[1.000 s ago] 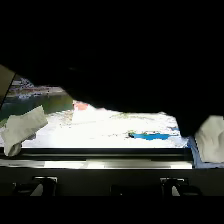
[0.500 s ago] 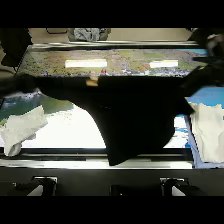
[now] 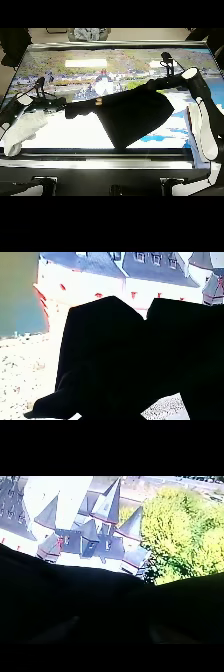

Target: Fold the shirts.

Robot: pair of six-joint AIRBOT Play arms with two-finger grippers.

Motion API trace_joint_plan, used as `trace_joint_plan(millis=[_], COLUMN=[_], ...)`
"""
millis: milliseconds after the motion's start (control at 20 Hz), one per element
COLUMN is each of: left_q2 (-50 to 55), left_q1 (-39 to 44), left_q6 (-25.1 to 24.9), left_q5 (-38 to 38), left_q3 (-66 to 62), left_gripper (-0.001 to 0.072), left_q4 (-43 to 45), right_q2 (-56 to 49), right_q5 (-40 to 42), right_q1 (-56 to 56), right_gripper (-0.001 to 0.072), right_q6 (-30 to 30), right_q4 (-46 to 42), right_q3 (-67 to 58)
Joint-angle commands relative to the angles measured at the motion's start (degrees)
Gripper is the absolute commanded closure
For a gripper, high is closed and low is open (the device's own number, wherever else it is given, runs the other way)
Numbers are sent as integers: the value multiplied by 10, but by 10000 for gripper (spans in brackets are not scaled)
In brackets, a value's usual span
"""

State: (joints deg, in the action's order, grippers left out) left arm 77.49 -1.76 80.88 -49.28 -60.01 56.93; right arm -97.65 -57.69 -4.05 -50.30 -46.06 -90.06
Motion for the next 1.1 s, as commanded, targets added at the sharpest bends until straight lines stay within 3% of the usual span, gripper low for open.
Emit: trace_joint_plan(millis=[0,100,300,400,550,700,1050], left_q2=[21,20,20,20,20,20,20], left_q1=[-4,-13,-29,-29,-28,-28,-28], left_q6=[-33,-63,-76,-76,-76,-76,-76], left_q5=[6,-16,-23,-23,-23,-23,-23], left_q3=[3,-4,-7,-7,-7,-7,-7], left_gripper=[682,682,681,681,681,681,681], left_q4=[-17,-15,-14,-15,-15,-15,-15], right_q2=[-11,11,57,97,195,223,223], right_q5=[-62,-155,-354,-387,-239,-118,6], right_q1=[-23,-63,-146,-142,-115,-100,-99], right_gripper=[17,17,46,46,8,9,11], right_q6=[18,38,8,4,-37,-63,-65], right_q4=[49,20,-123,-185,-156,-58,59], right_q3=[-31,-57,-51,29,266,435,532])
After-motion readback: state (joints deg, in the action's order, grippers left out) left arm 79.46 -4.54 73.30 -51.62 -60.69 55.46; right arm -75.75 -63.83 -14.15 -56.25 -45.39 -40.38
